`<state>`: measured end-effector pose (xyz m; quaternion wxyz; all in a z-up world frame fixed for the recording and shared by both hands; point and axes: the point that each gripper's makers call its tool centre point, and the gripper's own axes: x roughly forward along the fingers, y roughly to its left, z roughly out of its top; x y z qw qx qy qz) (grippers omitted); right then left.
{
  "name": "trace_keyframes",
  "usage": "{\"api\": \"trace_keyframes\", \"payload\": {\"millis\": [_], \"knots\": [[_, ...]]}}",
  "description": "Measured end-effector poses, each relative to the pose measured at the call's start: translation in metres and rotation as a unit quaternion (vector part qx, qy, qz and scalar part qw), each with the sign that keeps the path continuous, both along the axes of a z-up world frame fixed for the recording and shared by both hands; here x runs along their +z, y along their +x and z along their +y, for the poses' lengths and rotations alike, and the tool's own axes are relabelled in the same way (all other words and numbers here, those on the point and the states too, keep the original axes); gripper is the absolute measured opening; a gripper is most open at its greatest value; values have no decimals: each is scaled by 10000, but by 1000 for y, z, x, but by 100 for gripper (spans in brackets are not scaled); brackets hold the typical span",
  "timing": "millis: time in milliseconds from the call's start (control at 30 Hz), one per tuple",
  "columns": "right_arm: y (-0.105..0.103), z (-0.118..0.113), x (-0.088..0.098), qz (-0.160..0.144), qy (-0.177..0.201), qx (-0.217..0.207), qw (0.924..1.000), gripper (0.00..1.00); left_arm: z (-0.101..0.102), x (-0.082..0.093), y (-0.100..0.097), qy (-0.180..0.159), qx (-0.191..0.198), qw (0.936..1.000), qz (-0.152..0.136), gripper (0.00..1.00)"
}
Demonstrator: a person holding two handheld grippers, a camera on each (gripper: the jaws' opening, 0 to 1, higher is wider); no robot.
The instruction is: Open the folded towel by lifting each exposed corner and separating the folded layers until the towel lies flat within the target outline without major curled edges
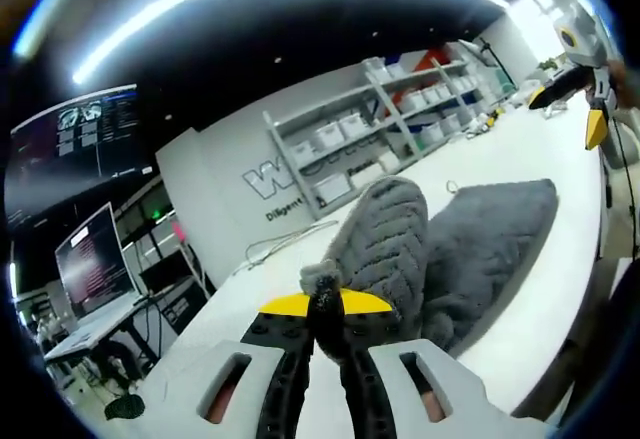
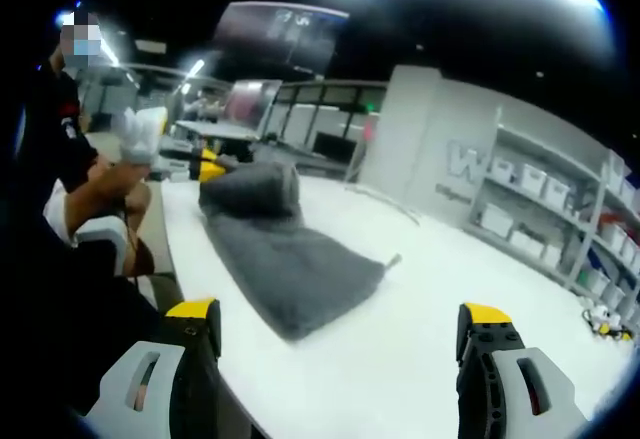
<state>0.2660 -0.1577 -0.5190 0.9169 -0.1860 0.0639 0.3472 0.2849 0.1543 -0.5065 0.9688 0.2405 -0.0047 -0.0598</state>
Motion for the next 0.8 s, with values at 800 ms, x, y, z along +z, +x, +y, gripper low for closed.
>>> {"api": "trace_keyframes", "payload": {"millis": [800], "knots": [[3, -7, -5, 62, -102, -100, 9999, 99, -8, -12, -5, 10, -37, 9997, 246, 7]]}}
